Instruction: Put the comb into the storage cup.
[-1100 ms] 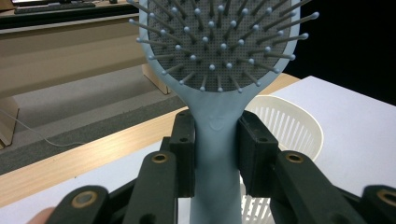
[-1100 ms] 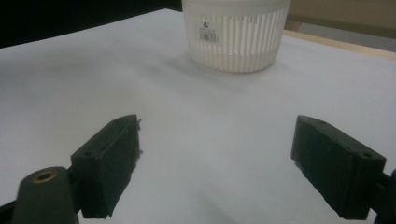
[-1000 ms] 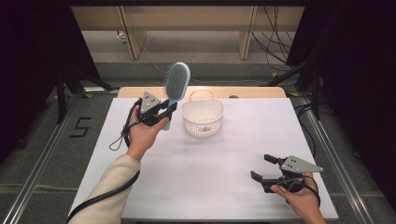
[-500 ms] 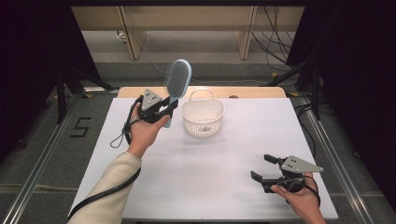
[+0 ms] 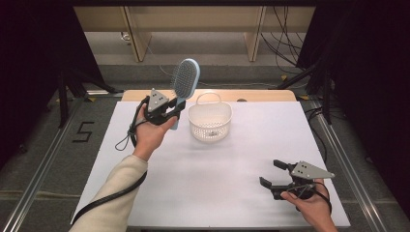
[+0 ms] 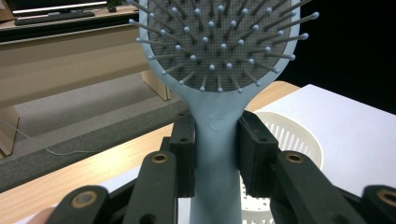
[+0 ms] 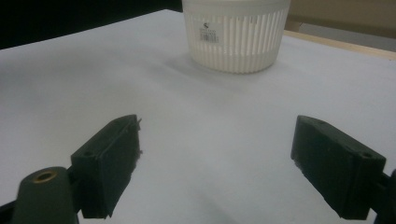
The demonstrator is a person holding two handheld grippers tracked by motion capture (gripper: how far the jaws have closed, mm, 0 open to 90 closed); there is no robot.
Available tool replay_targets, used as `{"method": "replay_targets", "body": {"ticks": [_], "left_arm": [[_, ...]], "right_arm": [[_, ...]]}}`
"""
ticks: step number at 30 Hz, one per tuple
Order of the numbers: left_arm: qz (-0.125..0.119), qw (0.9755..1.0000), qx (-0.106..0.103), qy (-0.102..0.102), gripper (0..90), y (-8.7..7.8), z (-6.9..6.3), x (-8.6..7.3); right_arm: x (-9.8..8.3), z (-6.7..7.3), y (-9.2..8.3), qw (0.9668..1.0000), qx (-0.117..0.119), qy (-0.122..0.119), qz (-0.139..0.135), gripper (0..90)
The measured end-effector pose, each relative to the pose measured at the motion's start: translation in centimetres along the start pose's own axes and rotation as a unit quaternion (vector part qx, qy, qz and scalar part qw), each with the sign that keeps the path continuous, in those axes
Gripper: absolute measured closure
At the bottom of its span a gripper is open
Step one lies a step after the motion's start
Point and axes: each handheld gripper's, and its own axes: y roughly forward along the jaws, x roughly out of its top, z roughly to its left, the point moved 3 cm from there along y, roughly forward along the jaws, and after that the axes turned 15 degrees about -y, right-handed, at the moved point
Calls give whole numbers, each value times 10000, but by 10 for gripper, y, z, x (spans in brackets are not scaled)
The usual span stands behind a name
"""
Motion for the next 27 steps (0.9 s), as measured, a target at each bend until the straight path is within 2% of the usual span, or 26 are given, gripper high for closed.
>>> {"method": "replay_targets", "body": {"ticks": [27], "left_arm": [[-104,9999,14,-59,696,5,-1,6]], "right_arm": [[0,0,0,10000,10,-16,1,162]]}}
